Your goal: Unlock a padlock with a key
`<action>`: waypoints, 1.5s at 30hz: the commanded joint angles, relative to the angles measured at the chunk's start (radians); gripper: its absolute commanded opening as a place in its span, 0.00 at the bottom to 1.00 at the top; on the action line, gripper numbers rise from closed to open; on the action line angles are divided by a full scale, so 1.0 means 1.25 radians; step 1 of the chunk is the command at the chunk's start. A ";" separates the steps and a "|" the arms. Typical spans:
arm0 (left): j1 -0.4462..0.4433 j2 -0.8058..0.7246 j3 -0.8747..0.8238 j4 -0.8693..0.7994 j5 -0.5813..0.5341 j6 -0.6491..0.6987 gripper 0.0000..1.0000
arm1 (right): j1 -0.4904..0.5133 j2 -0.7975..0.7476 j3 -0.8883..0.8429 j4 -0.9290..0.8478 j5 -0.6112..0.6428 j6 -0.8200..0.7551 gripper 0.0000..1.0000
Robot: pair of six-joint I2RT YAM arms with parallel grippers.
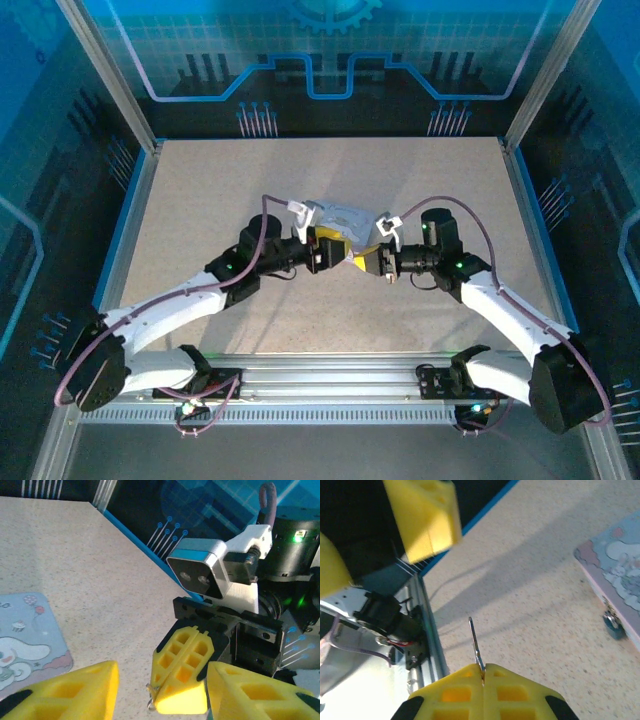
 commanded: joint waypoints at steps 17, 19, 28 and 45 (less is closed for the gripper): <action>-0.002 -0.073 -0.171 -0.115 -0.303 -0.025 0.99 | -0.048 0.200 0.169 -0.198 0.193 -0.038 0.00; -0.002 -0.066 -0.188 -0.107 -0.310 -0.041 0.99 | -0.051 0.220 0.195 -0.198 0.197 -0.033 0.00; -0.001 -0.010 -0.247 -0.024 -0.309 -0.093 0.99 | -0.058 0.335 0.295 -0.182 0.192 0.010 0.00; 0.000 0.215 -0.202 0.130 -0.170 -0.076 0.90 | -0.056 0.526 0.408 -0.161 0.172 0.036 0.00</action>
